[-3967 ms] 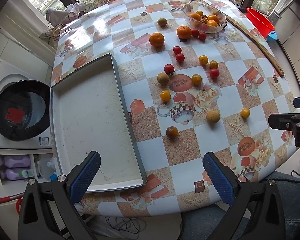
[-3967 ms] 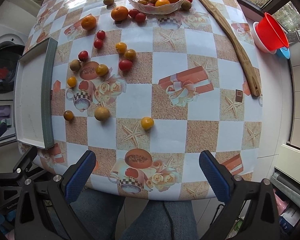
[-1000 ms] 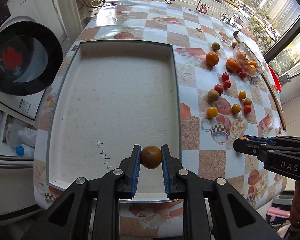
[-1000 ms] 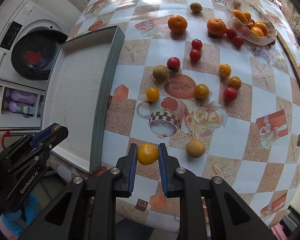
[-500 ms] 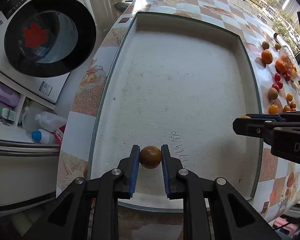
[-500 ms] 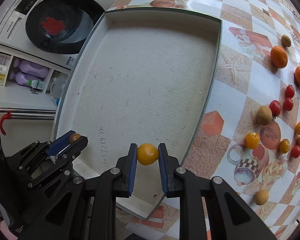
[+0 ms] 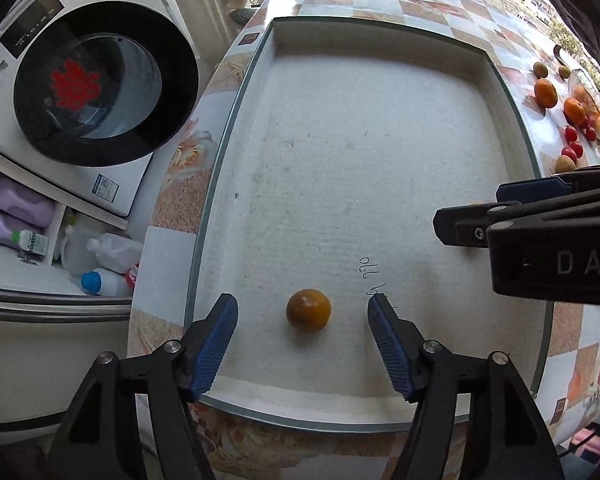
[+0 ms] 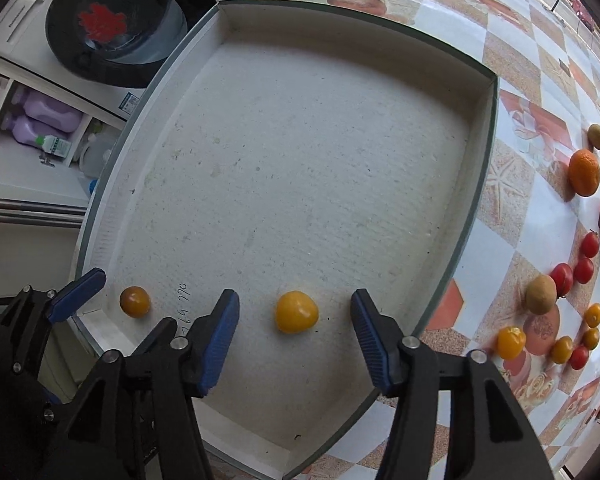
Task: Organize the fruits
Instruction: 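Withdraw both open tools from the tray toward the fruits, then grasp a yellow tomato with the left tool while the right grasps a red cherry tomato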
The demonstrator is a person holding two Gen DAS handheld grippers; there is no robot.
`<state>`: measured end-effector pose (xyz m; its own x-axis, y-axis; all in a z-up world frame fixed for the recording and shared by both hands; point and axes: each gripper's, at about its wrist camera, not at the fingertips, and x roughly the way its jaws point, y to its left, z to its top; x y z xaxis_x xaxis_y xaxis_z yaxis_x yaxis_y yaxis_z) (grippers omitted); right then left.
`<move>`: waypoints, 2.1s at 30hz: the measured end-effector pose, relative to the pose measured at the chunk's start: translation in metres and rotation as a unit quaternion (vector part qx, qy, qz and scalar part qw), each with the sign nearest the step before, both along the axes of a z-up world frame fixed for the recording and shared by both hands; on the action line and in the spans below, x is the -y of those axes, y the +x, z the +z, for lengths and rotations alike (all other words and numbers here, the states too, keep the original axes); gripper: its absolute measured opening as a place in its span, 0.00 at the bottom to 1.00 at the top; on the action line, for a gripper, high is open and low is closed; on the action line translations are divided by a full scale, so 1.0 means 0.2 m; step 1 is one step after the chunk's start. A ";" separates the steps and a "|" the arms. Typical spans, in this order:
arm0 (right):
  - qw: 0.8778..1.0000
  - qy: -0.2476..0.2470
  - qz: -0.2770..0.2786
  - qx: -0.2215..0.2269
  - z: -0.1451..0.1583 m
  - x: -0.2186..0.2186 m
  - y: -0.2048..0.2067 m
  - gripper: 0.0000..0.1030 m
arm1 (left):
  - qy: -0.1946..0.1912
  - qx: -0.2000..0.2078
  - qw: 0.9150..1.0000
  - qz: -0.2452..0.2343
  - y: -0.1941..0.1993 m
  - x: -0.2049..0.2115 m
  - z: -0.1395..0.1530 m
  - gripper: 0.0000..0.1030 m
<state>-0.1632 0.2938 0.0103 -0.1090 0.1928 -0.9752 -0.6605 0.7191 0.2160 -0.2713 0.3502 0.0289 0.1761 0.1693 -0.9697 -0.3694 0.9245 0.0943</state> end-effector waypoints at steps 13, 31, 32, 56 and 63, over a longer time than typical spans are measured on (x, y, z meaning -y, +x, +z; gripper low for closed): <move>0.995 0.038 -0.090 0.024 0.25 0.33 0.14 0.85 | -0.003 0.005 0.999 -0.042 0.08 0.14 0.12 0.67; 0.962 -0.067 -0.265 -0.001 0.09 1.38 0.27 0.85 | -0.044 0.034 0.985 -0.163 0.51 0.75 0.27 0.67; 0.961 -0.068 -0.268 -0.001 0.08 1.40 0.28 0.85 | -0.044 0.030 0.985 -0.165 0.53 0.77 0.26 0.67; 0.968 -0.072 -0.231 0.064 -0.04 1.36 0.62 0.66 | -0.043 -0.015 0.990 -0.135 0.78 0.90 -0.08 0.67; 0.970 -0.060 -0.229 0.062 0.01 1.26 0.67 0.24 | -0.056 -0.009 0.991 -0.118 0.78 0.90 -0.06 0.39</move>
<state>-0.0295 0.0423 0.0125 0.0815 0.0784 -0.9936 -0.2818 0.9580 0.0525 -0.1158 0.1706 0.0163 0.1796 0.0159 -0.9836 -0.1406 0.9900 -0.0097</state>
